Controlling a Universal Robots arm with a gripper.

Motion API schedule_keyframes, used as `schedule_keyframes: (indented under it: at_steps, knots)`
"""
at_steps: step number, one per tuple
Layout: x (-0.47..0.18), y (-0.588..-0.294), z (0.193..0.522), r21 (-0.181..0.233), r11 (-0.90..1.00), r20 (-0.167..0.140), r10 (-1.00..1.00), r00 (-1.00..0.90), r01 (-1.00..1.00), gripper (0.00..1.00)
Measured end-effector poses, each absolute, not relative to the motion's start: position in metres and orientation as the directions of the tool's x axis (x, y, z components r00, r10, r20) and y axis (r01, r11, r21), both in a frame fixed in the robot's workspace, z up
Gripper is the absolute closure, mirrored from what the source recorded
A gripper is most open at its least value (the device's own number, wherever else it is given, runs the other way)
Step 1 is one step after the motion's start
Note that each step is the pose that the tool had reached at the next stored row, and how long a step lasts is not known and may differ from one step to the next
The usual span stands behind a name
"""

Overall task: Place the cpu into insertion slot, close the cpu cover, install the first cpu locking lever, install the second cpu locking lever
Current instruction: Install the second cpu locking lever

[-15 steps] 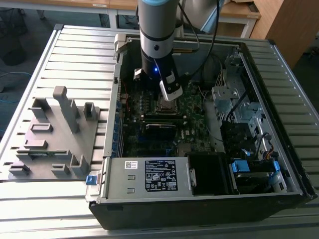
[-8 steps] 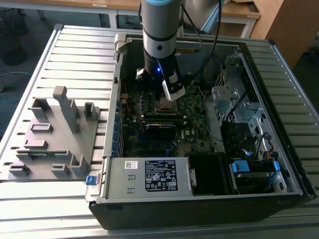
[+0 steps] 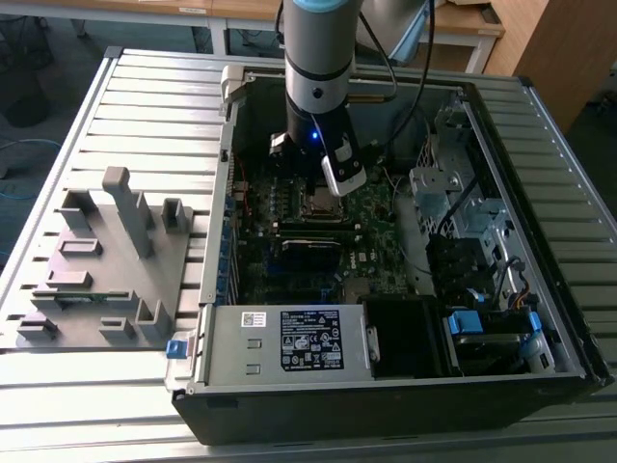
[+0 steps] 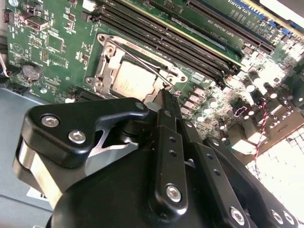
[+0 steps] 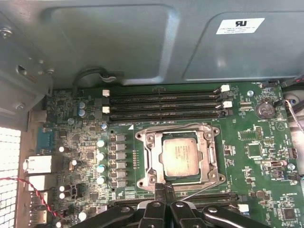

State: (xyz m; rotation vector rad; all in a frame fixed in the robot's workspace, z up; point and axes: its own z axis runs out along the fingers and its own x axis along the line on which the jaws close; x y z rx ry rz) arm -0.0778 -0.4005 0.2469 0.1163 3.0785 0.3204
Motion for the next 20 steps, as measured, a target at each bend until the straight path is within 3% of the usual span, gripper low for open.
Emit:
schedule_keyframes:
  at_steps: [20]
  knots:
    - [-0.077,-0.413,0.235,0.207,0.976,-0.036,0.08,-0.996,0.071,0.9]
